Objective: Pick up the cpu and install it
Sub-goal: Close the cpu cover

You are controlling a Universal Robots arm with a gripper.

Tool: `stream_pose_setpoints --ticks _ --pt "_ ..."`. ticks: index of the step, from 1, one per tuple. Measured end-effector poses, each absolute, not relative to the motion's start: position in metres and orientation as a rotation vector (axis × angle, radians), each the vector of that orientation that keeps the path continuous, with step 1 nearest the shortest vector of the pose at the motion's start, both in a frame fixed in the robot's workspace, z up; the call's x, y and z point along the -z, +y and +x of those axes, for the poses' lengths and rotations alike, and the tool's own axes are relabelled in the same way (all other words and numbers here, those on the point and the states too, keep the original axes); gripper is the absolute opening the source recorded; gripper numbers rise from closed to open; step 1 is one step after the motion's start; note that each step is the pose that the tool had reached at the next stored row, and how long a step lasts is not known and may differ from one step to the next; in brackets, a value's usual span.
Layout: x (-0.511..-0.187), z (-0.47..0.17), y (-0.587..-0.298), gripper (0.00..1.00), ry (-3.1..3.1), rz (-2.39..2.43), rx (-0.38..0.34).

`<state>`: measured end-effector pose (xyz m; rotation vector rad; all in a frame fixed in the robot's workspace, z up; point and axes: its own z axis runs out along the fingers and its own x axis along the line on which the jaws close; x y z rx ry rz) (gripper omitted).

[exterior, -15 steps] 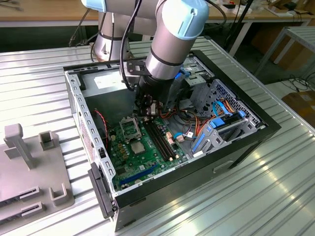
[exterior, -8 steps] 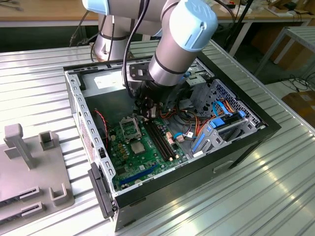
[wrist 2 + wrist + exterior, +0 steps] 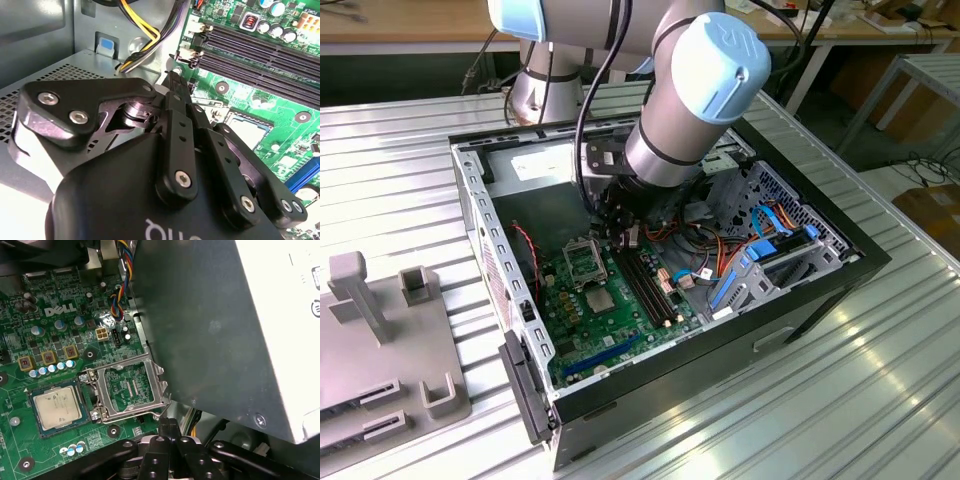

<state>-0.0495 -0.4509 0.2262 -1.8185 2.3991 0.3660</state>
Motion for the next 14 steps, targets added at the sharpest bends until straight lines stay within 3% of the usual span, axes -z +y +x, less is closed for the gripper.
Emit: stream_pose_setpoints --ticks 14 --pt "-0.2254 -0.0494 -0.451 0.11 2.389 -1.812 -0.383"
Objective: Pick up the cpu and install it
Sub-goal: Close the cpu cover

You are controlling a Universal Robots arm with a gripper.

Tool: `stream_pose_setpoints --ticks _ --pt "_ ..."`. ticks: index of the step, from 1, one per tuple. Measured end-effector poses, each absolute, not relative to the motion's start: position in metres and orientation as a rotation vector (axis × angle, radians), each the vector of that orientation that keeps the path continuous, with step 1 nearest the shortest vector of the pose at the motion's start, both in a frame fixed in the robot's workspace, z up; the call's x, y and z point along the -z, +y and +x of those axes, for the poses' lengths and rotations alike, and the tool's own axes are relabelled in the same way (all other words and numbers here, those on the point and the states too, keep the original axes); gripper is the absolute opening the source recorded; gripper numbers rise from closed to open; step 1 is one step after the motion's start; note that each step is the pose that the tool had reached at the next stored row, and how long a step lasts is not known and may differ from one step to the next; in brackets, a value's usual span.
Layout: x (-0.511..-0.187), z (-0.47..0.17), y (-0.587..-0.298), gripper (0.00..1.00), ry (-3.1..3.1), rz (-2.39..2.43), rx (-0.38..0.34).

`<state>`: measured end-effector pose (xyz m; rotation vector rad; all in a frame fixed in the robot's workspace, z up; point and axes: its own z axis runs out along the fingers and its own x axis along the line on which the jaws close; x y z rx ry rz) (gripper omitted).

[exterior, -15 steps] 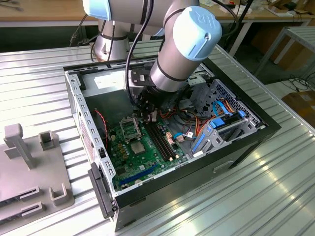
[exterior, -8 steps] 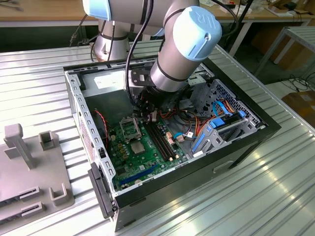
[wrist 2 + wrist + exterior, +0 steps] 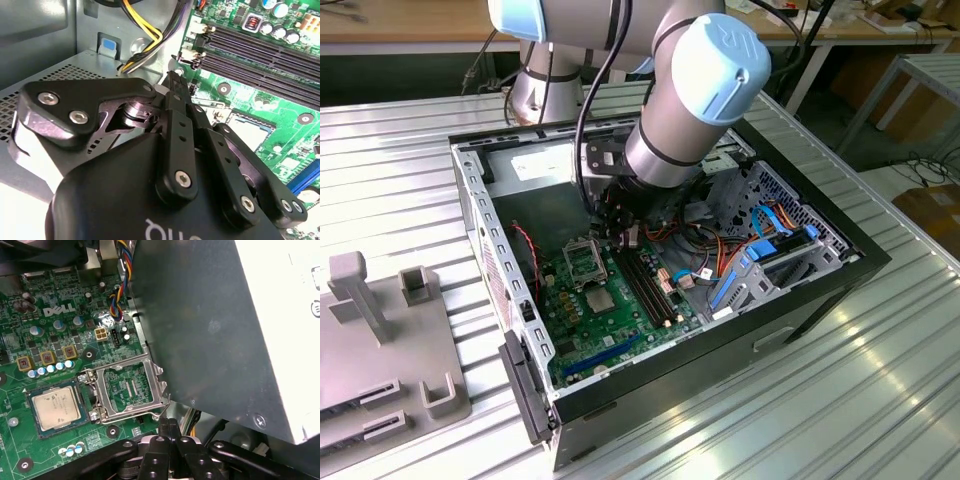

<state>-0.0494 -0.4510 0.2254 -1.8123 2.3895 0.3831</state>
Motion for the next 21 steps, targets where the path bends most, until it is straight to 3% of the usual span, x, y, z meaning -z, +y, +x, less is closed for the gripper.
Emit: stream_pose_setpoints --ticks 21 --pt "-0.211 -0.046 -0.451 0.11 2.375 -1.802 -0.408"
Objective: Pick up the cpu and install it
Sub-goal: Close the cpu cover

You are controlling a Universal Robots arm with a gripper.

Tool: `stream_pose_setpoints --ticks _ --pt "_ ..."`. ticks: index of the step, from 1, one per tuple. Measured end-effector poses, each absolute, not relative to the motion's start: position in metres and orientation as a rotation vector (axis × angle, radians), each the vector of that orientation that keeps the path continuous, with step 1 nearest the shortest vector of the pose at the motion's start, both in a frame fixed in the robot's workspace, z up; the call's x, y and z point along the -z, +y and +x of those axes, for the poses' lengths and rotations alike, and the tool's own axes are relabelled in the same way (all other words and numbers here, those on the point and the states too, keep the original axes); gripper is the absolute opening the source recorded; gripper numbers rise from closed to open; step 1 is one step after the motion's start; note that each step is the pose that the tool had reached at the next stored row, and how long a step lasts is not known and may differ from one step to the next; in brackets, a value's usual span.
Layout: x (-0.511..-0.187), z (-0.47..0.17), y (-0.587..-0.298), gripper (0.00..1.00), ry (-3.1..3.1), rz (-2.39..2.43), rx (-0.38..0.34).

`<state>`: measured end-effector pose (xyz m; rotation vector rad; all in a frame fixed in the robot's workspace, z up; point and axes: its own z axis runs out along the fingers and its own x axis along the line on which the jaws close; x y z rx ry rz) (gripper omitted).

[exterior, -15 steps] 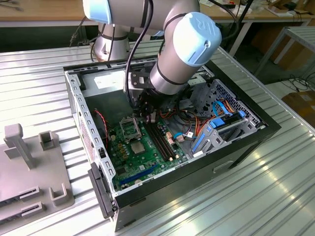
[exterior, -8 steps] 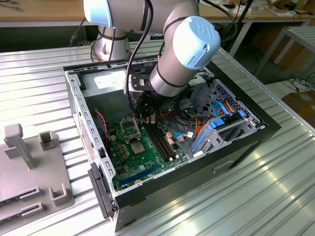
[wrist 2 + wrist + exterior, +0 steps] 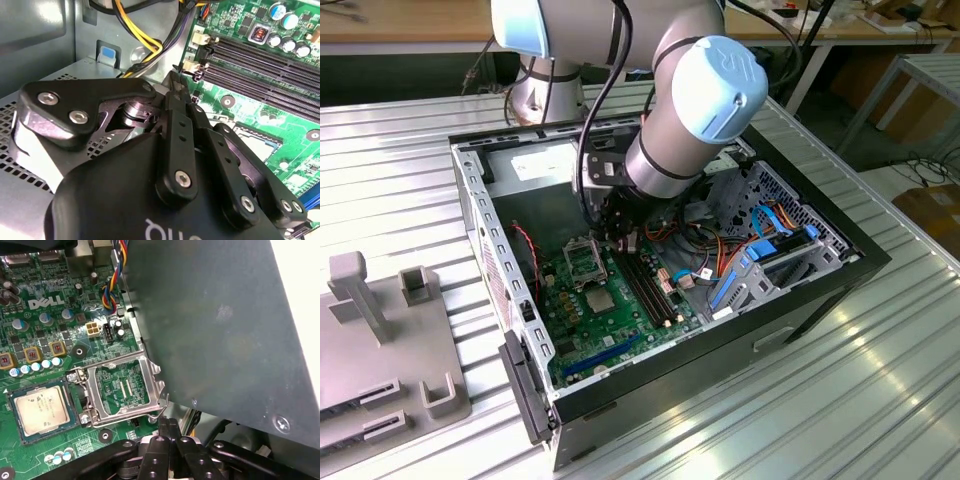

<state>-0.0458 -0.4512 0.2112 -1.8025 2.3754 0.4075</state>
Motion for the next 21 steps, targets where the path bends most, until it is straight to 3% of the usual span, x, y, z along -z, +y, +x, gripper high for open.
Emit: stream_pose_setpoints --ticks 21 --pt "-0.2128 -0.0488 -0.4509 0.11 2.393 -1.812 -0.393"
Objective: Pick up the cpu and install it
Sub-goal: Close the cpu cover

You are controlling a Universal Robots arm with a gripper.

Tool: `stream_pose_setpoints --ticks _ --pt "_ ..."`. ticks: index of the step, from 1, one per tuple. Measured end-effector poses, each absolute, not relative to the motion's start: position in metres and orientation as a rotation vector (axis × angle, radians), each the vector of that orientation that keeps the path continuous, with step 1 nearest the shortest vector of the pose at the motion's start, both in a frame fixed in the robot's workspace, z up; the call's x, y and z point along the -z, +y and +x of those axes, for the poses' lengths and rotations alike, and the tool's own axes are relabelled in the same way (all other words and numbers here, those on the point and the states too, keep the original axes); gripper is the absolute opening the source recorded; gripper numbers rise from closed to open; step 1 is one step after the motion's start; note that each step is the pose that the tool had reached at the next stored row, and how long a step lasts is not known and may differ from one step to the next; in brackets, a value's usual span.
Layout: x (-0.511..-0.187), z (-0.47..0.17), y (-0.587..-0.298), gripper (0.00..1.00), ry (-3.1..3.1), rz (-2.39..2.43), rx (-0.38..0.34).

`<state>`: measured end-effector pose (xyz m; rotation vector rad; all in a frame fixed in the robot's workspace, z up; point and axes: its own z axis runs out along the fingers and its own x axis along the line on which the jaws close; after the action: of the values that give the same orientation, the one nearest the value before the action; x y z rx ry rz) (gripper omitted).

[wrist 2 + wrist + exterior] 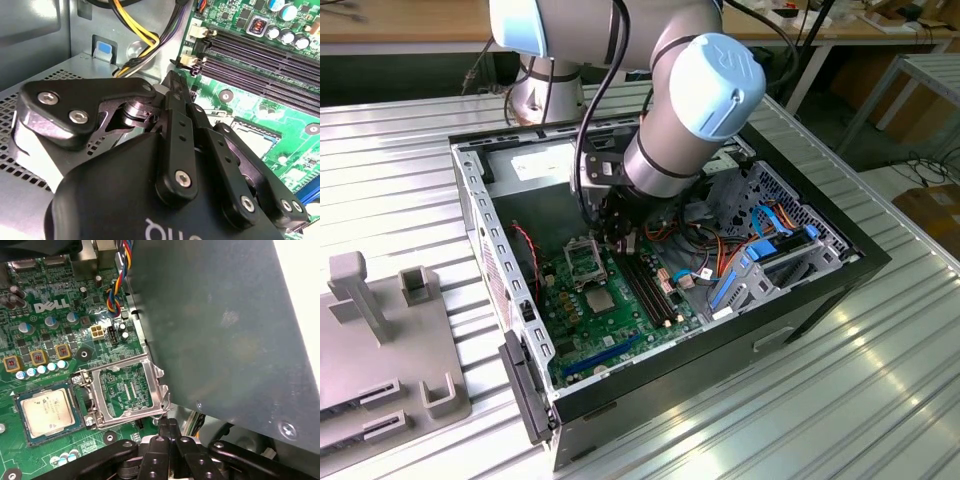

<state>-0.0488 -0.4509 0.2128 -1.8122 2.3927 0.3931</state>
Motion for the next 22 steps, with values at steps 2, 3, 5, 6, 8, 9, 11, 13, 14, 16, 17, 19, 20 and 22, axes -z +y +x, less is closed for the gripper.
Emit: stream_pose_setpoints --ticks 2,3,5,6,8,9,11,13,14,16,17,19,20,22 --pt "-0.215 -0.049 -0.451 0.11 2.394 -1.813 -0.393" --pt "-0.216 -0.049 -0.451 0.11 2.395 -1.813 -0.393" --pt "-0.217 -0.049 -0.451 0.11 2.396 -1.814 -0.392" --pt "-0.218 -0.049 -0.451 0.11 2.397 -1.814 -0.391" --pt "-0.218 -0.049 -0.451 0.11 2.399 -1.816 -0.387" --pt "-0.219 -0.049 -0.451 0.11 2.401 -1.817 -0.385" --pt "-0.221 -0.049 -0.451 0.11 2.404 -1.819 -0.38" --pt "-0.222 -0.049 -0.451 0.11 2.407 -1.821 -0.376" --pt "-0.223 -0.049 -0.451 0.11 2.408 -1.821 -0.375" --pt "-0.226 -0.049 -0.451 0.11 2.41 -1.823 -0.372" --pt "-0.226 -0.049 -0.451 0.11 2.41 -1.823 -0.371" --pt "-0.228 -0.049 -0.451 0.11 2.412 -1.824 -0.368" --pt "-0.228 -0.049 -0.451 0.11 2.414 -1.825 -0.365" --pt "-0.229 -0.049 -0.451 0.11 2.417 -1.827 -0.36"
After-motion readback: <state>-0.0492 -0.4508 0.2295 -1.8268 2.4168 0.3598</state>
